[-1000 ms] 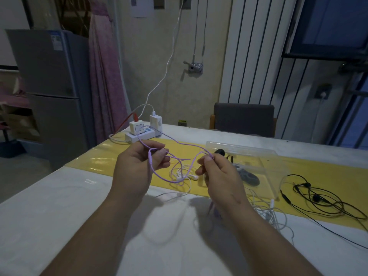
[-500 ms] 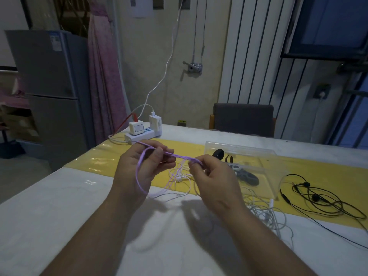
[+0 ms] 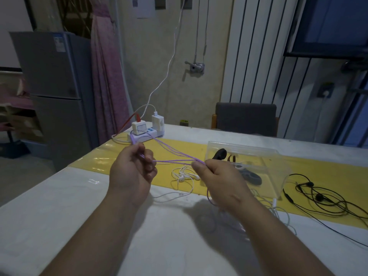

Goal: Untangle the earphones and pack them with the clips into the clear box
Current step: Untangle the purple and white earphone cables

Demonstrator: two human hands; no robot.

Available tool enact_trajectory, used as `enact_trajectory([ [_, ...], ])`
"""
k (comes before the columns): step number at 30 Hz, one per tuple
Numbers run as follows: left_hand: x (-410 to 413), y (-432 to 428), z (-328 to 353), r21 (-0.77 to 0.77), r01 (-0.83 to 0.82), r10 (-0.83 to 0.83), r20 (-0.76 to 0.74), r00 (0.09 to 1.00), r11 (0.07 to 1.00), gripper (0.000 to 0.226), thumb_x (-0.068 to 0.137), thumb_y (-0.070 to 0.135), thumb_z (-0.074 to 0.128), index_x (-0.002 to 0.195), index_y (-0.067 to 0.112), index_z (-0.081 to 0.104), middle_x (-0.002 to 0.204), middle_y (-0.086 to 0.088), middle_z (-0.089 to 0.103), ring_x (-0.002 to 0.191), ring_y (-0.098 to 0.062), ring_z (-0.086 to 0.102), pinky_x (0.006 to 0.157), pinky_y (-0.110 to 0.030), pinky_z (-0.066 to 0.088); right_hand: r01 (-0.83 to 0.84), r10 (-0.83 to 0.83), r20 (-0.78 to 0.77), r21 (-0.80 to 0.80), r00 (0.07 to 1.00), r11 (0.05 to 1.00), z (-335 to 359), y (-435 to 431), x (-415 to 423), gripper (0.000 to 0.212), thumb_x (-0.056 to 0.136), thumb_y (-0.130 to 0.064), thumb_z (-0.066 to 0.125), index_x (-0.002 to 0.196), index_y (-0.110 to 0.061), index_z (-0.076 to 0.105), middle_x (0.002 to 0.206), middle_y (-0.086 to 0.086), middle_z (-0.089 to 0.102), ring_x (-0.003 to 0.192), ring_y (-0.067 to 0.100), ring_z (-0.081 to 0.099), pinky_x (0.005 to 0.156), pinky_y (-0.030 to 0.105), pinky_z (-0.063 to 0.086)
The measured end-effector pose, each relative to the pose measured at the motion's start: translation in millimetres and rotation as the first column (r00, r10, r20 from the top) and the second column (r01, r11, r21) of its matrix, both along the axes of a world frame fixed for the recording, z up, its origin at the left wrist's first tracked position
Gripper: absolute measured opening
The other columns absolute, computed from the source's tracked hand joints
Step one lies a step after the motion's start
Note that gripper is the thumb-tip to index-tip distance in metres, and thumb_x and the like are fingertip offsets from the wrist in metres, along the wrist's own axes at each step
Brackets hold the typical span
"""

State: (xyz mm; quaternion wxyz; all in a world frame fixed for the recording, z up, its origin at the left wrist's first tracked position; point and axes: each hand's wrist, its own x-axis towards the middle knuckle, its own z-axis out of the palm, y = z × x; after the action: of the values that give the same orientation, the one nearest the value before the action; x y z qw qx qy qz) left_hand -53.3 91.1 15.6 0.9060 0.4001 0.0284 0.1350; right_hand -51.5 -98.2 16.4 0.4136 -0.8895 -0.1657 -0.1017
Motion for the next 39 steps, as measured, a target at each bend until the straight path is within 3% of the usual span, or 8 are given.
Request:
enact_trajectory([
  [4, 4.3, 10.1, -2.9, -0.072, -0.035, 0.028, -0.096, 0.995, 0.997, 0.034, 0.094, 0.033, 0.047, 0.062, 0.024, 0.039, 0.050, 0.007, 0.037, 0.044, -0.010, 0.032, 0.039, -0.019, 0.023, -0.079, 0.167, -0.267, 0.310, 0.949, 0.947, 3.2, -5.7, -3.6, 0.048, 0.097, -0.050, 0.048, 0.065, -0.016, 0.056, 0.056, 0.002, 0.062, 0.052, 0.017, 0.061, 0.045, 0.025, 0.040],
  [9, 8.8, 17.3, -7.4, -0.103, -0.051, 0.036, -0.138, 0.990, 0.993, 0.030, 0.094, 0.036, 0.051, 0.067, 0.025, 0.046, 0.057, 0.009, 0.047, 0.052, -0.010, 0.039, 0.043, -0.021, 0.028, -0.064, 0.233, -0.295, 0.485, 0.927, 0.872, 6.5, -9.1, -2.9, 0.044, 0.100, -0.038, 0.049, 0.065, -0.014, 0.057, 0.044, -0.006, 0.032, 0.041, 0.012, 0.024, 0.042, 0.021, 0.021],
  [15, 9.1, 13.6, -6.2, -0.061, -0.024, 0.026, 0.037, 0.999, 0.998, 0.024, 0.094, 0.037, 0.057, 0.115, 0.034, 0.068, 0.089, 0.013, 0.053, 0.074, -0.006, 0.049, 0.069, -0.025, 0.038, -0.053, 0.101, -0.230, 0.209, 0.968, 0.977, -1.0, -3.6, -4.7, 0.041, 0.096, -0.042, 0.052, 0.068, -0.018, 0.070, 0.040, -0.013, 0.040, 0.041, 0.004, 0.032, 0.050, 0.026, 0.025],
  [18, 10.1, 10.1, -6.7, -0.022, 0.013, -0.011, 0.073, 0.997, 1.000, 0.018, 0.097, 0.031, 0.050, 0.111, 0.027, 0.062, 0.090, 0.004, 0.058, 0.076, -0.011, 0.058, 0.070, -0.027, 0.050, -0.025, 0.026, -0.135, 0.003, 0.990, 1.000, -1.5, -2.8, -7.1, 0.041, 0.096, -0.044, 0.051, 0.067, -0.019, 0.068, 0.041, -0.012, 0.041, 0.042, 0.004, 0.037, 0.049, 0.027, 0.027],
  [25, 11.5, 7.8, -10.5, 0.260, -0.181, 0.204, -0.066, 0.977, 0.949, 0.018, 0.099, 0.021, 0.050, 0.085, 0.010, 0.051, 0.072, -0.006, 0.058, 0.049, -0.008, 0.061, 0.043, -0.019, 0.048, 0.098, -0.066, -0.129, 0.261, 0.989, 0.960, 3.9, -8.0, -1.8, 0.040, 0.096, -0.039, 0.052, 0.066, -0.016, 0.065, 0.046, -0.014, 0.046, 0.046, 0.004, 0.042, 0.051, 0.029, 0.038],
  [32, 11.6, 16.3, -3.7, -0.186, 0.064, -0.092, -0.149, 0.985, 0.980, 0.038, 0.093, 0.043, 0.051, 0.065, 0.020, 0.047, 0.060, 0.006, 0.054, 0.074, -0.015, 0.058, 0.069, -0.030, 0.042, 0.222, -0.183, -0.155, 0.289, 0.971, 0.931, 8.6, -10.7, -7.0, 0.038, 0.096, -0.038, 0.054, 0.074, -0.012, 0.071, 0.070, 0.015, 0.062, 0.054, 0.008, 0.042, 0.056, 0.030, 0.040],
  [35, 10.1, 19.4, -3.9, -0.230, 0.091, -0.084, 0.039, 0.996, 0.969, 0.031, 0.084, 0.047, 0.053, 0.096, 0.022, 0.067, 0.089, 0.010, 0.068, 0.098, -0.011, 0.058, 0.085, -0.032, 0.041, 0.136, -0.121, -0.126, 0.118, 0.985, 0.984, 5.1, -5.3, -5.8, 0.038, 0.097, -0.037, 0.053, 0.069, -0.016, 0.069, 0.047, -0.010, 0.054, 0.045, 0.005, 0.042, 0.050, 0.025, 0.032],
  [39, 7.5, 14.6, -6.3, -0.071, 0.167, -0.152, 0.186, 0.971, 0.983, 0.075, 0.081, 0.069, 0.041, 0.147, 0.031, 0.039, 0.140, 0.002, 0.049, 0.128, -0.023, 0.047, 0.107, -0.044, 0.033, 0.023, -0.022, -0.105, 0.011, 0.994, 1.000, 1.3, 2.8, -8.0, 0.038, 0.097, -0.043, 0.051, 0.072, -0.021, 0.069, 0.055, -0.013, 0.059, 0.050, 0.002, 0.046, 0.055, 0.027, 0.034],
])
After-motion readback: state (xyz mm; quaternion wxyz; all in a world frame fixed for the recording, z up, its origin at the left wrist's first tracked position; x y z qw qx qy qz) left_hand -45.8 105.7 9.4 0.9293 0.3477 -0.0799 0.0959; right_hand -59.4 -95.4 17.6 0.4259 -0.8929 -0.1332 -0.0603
